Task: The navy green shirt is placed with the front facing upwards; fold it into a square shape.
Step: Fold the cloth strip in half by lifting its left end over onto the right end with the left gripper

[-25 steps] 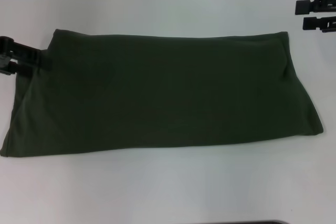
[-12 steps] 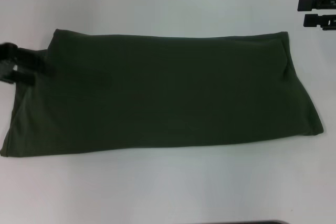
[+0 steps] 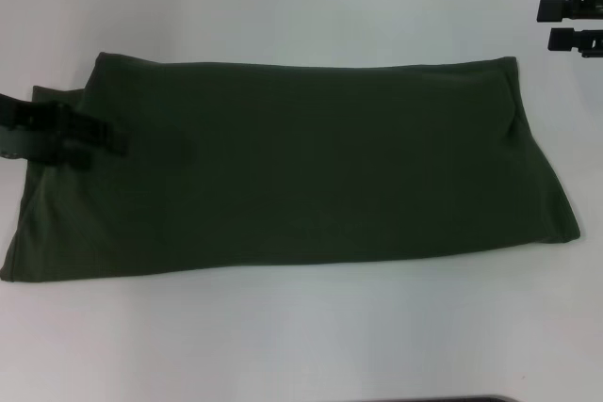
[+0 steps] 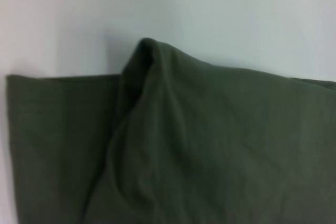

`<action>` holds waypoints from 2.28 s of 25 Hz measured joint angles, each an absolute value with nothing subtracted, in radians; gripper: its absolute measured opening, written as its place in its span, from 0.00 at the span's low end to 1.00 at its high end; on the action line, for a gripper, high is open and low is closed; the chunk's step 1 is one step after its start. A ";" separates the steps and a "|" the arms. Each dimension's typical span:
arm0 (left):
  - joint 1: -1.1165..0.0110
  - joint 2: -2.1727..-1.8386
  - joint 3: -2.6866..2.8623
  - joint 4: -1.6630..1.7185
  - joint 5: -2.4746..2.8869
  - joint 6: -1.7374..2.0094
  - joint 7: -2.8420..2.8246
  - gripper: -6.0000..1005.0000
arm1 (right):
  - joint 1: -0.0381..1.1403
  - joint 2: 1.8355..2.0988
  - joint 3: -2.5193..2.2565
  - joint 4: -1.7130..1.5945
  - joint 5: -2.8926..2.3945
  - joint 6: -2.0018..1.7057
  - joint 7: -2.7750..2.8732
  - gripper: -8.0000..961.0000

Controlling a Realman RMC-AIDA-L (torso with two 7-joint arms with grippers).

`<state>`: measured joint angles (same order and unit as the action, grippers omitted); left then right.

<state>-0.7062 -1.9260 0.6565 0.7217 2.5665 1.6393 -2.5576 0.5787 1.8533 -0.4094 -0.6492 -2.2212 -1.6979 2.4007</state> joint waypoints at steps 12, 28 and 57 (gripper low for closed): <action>-0.708 -1.922 0.683 0.663 2.616 1.553 -2.565 0.69 | 0.566 1.856 -0.393 -0.649 -2.221 -1.687 2.404 0.76; -0.710 -1.918 0.682 0.670 2.667 1.514 -2.591 0.69 | 0.568 1.856 -0.390 -0.649 -2.221 -1.686 2.411 0.76; -0.714 -1.874 0.683 0.700 2.723 1.554 -2.669 0.69 | 0.568 1.853 -0.390 -0.649 -2.221 -1.672 2.415 0.76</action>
<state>-0.7140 -1.8741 0.6826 0.7002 2.7228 1.5542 -2.6686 0.5676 1.8529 -0.3896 -0.6488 -2.2211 -1.6722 2.4145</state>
